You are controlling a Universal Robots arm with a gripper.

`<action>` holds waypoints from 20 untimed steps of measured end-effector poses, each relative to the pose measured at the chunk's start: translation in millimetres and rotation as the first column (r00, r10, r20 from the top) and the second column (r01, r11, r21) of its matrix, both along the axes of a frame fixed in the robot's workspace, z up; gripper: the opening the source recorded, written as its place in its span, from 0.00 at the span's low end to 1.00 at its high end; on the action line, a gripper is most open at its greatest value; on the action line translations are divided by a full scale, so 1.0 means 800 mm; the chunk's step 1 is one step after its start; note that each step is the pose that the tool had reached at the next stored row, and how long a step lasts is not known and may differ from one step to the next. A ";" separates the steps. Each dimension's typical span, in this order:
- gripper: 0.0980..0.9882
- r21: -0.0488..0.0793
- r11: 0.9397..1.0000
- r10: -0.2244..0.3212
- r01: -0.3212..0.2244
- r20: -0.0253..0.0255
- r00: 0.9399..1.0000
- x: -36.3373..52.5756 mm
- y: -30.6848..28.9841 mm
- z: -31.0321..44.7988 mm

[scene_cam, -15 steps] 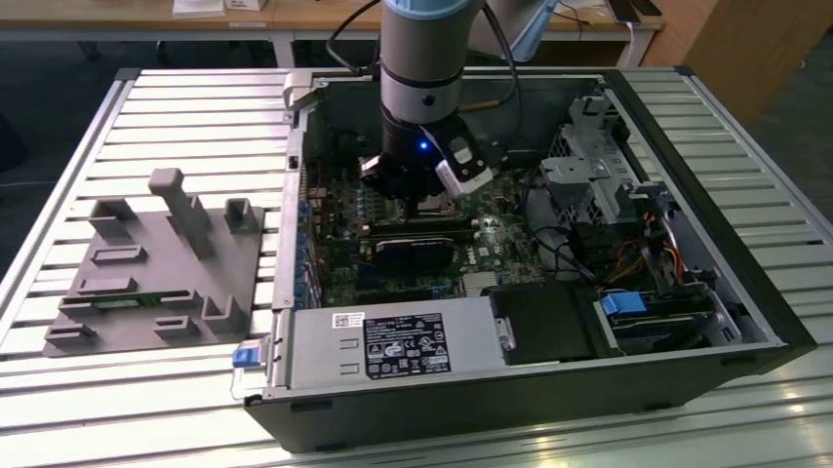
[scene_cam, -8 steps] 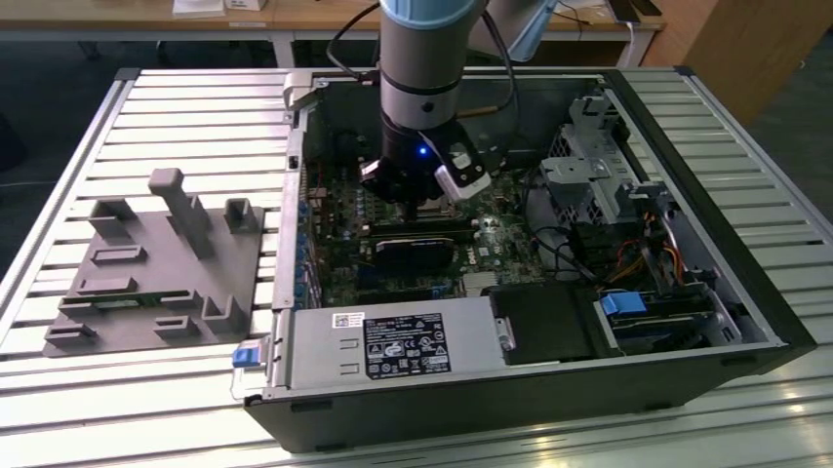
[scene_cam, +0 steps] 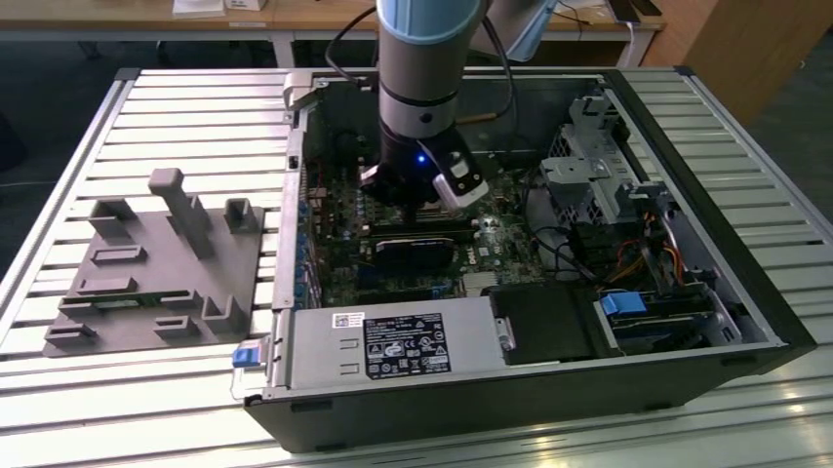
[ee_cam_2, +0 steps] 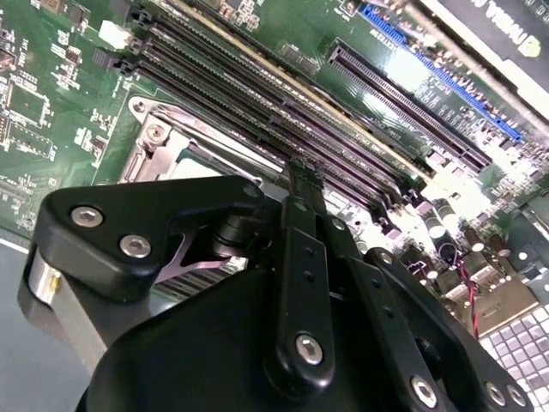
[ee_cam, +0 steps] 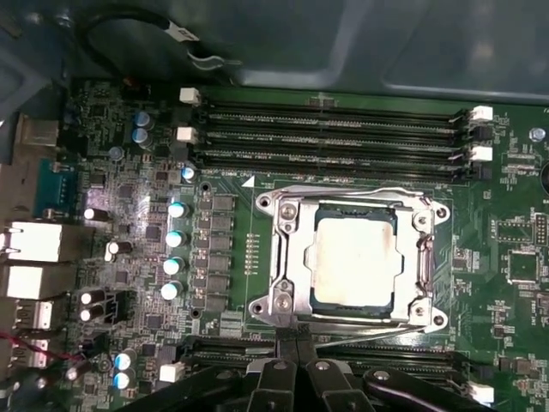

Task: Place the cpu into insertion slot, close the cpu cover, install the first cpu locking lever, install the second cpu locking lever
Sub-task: 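Install the second cpu locking lever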

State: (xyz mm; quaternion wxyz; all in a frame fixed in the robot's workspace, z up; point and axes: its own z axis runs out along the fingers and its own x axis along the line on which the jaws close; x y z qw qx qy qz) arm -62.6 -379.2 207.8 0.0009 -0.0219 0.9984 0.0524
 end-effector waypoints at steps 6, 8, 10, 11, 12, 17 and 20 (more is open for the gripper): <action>0.01 0.032 0.999 0.000 0.000 0.000 1.000 -0.005 -0.0111 0.0000; 0.01 0.044 0.999 0.000 0.000 0.000 1.000 -0.007 -0.0140 0.0000; 0.01 0.056 0.998 0.000 0.000 0.000 1.000 -0.009 -0.0165 0.0001; 0.01 0.061 0.998 0.000 0.000 0.000 1.000 -0.010 -0.0173 0.0000; 0.01 0.064 0.998 0.000 0.000 0.000 1.000 -0.010 -0.0180 0.0000; 0.01 0.073 0.997 0.000 0.000 0.000 1.000 -0.011 -0.0184 -0.0033; 0.01 0.082 0.997 0.000 0.000 0.000 1.000 -0.012 -0.0184 -0.0063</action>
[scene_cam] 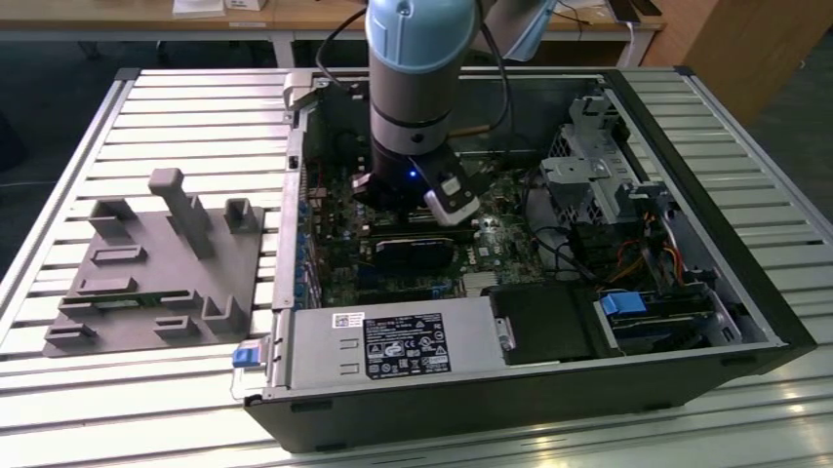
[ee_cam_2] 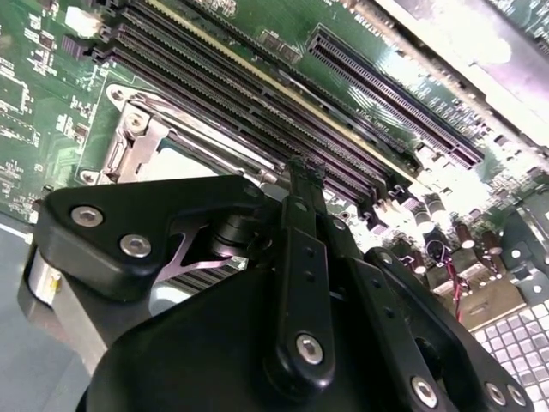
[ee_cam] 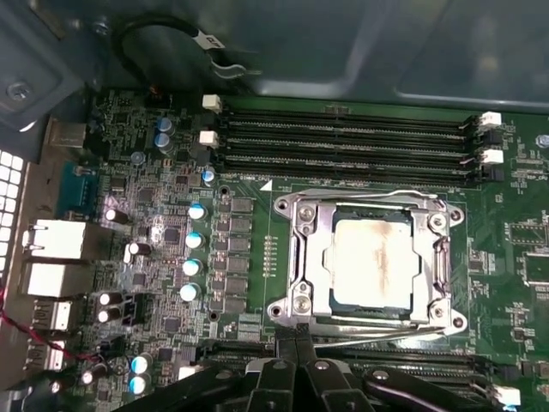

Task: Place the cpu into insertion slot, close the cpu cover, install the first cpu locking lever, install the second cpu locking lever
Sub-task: 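Install the second cpu locking lever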

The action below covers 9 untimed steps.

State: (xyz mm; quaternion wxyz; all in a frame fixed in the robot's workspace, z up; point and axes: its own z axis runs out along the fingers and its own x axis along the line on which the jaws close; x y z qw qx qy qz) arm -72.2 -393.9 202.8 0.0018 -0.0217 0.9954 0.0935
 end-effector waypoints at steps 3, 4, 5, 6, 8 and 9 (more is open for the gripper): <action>0.01 0.014 1.000 0.000 0.000 0.000 1.000 -0.001 0.0000 -0.0028; 0.01 0.018 1.000 0.000 0.000 0.000 1.000 -0.001 0.0000 -0.0037; 0.01 0.023 1.000 0.000 0.000 0.000 1.000 -0.001 -0.0001 -0.0047; 0.01 0.026 1.000 0.000 0.000 0.000 1.000 -0.002 -0.0001 -0.0053; 0.01 0.036 0.999 0.000 0.000 0.001 1.000 -0.003 -0.0001 -0.0064; 0.01 0.040 0.999 0.000 0.000 0.001 1.000 -0.003 -0.0001 -0.0070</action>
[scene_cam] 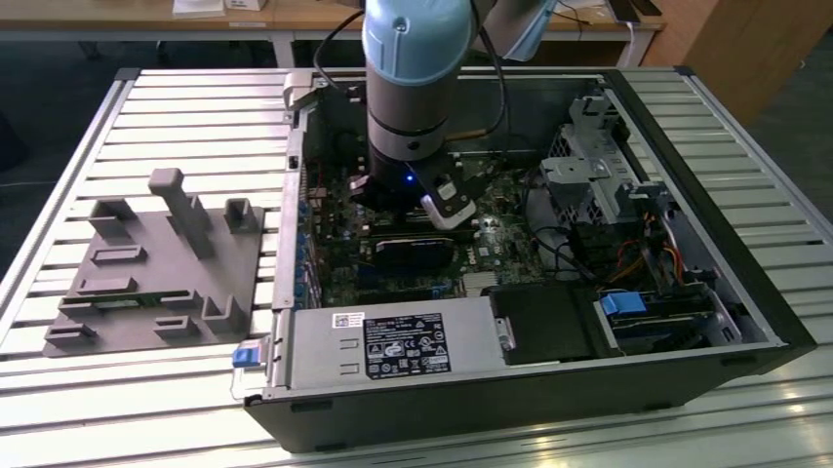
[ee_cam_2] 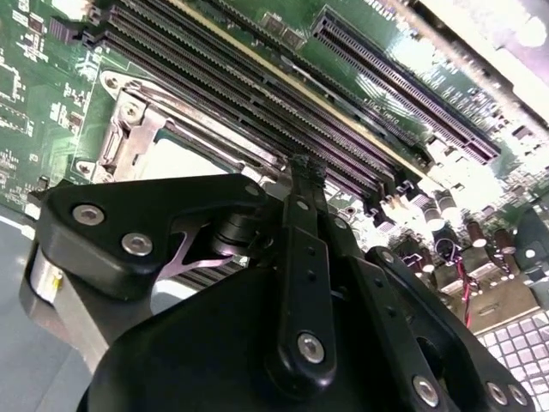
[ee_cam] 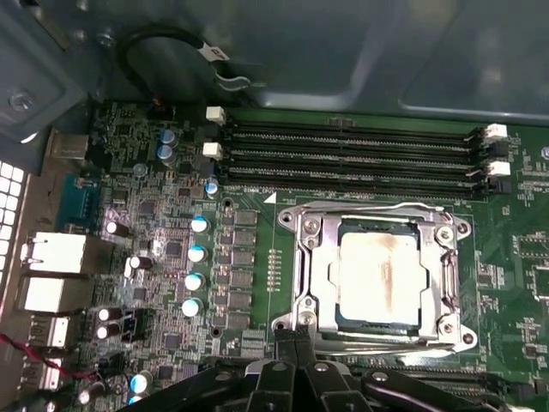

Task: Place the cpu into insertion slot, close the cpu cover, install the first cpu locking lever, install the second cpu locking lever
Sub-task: 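Install the second cpu locking lever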

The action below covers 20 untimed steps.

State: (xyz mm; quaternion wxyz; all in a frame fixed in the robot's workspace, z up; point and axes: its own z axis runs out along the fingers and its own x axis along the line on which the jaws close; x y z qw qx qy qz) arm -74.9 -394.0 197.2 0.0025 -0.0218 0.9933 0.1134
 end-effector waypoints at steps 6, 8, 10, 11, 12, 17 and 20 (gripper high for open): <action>0.01 0.025 1.000 0.000 0.000 0.000 1.000 -0.001 0.0000 -0.0036; 0.01 0.032 0.999 0.000 0.000 0.000 1.000 -0.002 0.0000 -0.0045; 0.01 0.037 0.999 0.000 0.000 0.000 1.000 -0.003 0.0000 -0.0053; 0.01 0.040 0.999 0.000 0.000 0.000 1.000 -0.004 0.0001 -0.0057; 0.01 0.042 0.999 0.000 0.000 0.000 1.000 -0.004 0.0001 -0.0061; 0.01 0.048 0.999 0.000 0.000 0.000 1.000 -0.006 0.0000 -0.0075; 0.01 0.048 0.999 0.000 0.000 0.000 1.000 -0.006 0.0000 -0.0053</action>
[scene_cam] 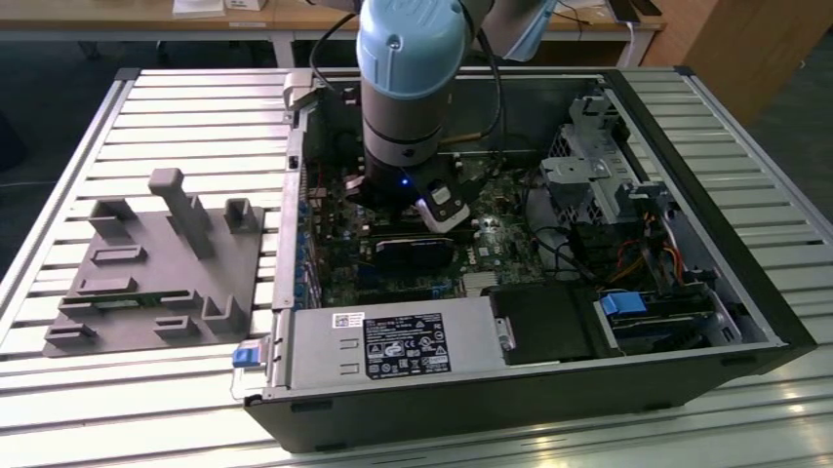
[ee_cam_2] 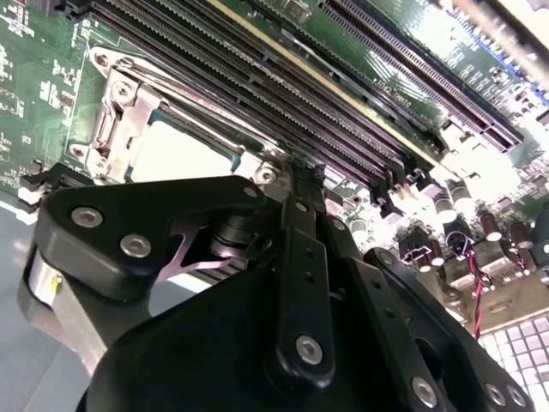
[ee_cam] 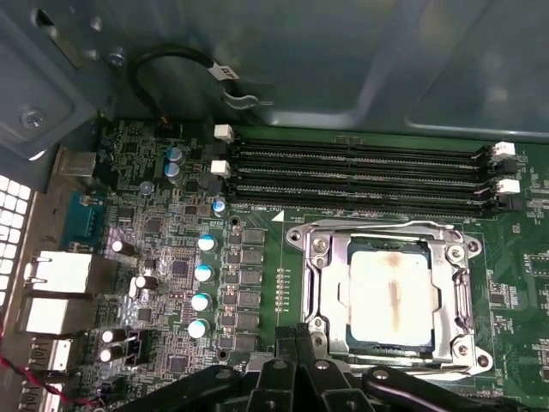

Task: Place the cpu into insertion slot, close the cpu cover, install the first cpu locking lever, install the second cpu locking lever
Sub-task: 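Install the second cpu locking lever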

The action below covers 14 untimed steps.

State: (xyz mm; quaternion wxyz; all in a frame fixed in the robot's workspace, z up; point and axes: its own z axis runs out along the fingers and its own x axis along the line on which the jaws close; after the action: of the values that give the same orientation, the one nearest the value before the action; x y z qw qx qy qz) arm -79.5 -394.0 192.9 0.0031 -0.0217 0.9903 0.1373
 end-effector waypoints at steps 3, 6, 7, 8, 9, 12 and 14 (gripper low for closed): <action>0.01 0.000 1.000 0.000 0.000 0.000 1.000 0.000 0.0001 0.0067; 0.01 0.000 1.000 0.000 0.000 0.000 1.000 0.000 0.0001 0.0127; 0.01 0.000 1.000 0.000 0.000 0.000 1.000 0.000 0.0001 0.0140; 0.01 0.000 1.000 0.000 0.000 0.000 1.000 0.000 0.0001 0.0153; 0.01 0.000 1.000 0.000 0.000 0.000 1.000 0.000 0.0001 0.0166; 0.01 0.000 1.000 0.000 0.000 0.000 1.000 0.000 0.0001 0.0223; 0.01 0.001 1.000 0.000 0.000 0.000 1.000 0.000 0.0001 0.0257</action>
State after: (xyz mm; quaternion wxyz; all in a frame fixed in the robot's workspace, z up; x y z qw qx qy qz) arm -79.5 -394.0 213.5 0.0031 -0.0217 0.9903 0.1375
